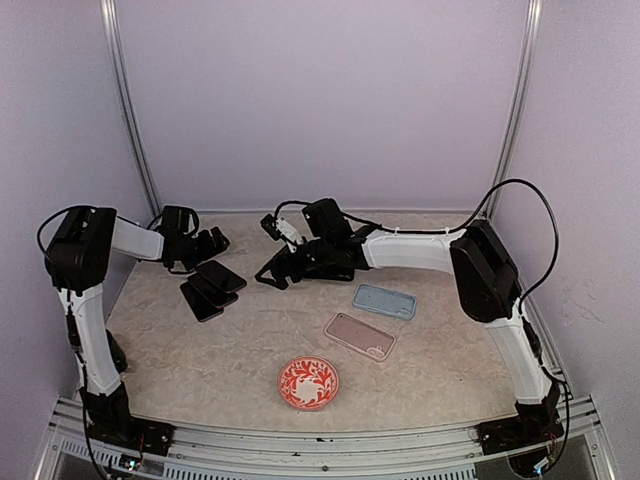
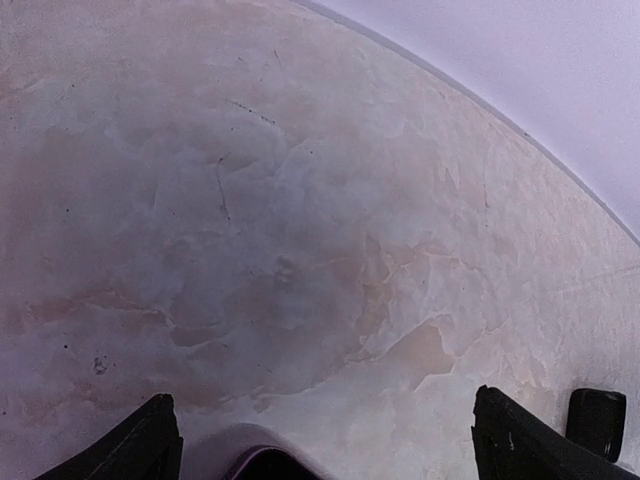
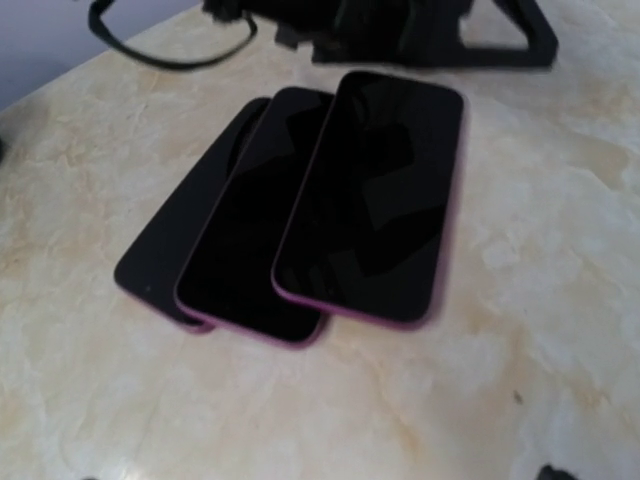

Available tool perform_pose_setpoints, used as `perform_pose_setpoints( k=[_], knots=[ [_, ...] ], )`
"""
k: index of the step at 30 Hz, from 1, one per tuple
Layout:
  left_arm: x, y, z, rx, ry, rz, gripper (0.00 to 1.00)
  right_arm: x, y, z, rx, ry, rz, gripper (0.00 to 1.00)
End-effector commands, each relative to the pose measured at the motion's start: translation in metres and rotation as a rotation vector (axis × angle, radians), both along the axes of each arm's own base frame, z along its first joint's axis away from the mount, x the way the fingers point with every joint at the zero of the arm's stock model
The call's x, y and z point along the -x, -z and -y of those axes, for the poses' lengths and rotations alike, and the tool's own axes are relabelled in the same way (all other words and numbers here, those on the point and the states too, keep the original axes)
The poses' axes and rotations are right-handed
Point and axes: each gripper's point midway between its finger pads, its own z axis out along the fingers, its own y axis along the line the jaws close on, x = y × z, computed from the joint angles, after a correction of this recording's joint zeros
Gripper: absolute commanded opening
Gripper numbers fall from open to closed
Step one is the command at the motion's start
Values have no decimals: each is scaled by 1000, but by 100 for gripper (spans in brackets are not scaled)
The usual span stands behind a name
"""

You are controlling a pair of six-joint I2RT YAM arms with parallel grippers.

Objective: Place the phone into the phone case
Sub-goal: Move the phone to the center of the board.

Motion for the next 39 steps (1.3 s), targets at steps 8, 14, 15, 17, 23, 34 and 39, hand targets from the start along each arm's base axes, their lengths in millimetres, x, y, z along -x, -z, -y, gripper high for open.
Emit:
perform_pose_setpoints(
  k=[8, 14, 15, 17, 23, 34, 39],
  knots=[
    [15, 8, 16, 69, 41, -28, 99, -2, 7, -34, -41, -16, 54, 94],
    [22, 8, 24, 62, 64, -38, 99, -4, 23, -35, -12, -16, 48, 96],
    [22, 9, 26, 63, 70, -39, 99, -4, 26, -34, -6, -18, 47, 96],
    [22, 9, 30, 60, 84, -36, 99, -5, 32, -34, 10, -21, 47, 96],
    [21, 12, 41, 47, 135, -42, 99, -16, 54, -29, 85, 36, 46, 96],
    [20, 17, 54, 59, 196, -58, 99, -23, 80, -28, 134, 78, 14, 99],
    [24, 23, 57, 61, 206, -70, 99, -24, 88, -28, 138, 89, -2, 99]
  ],
)
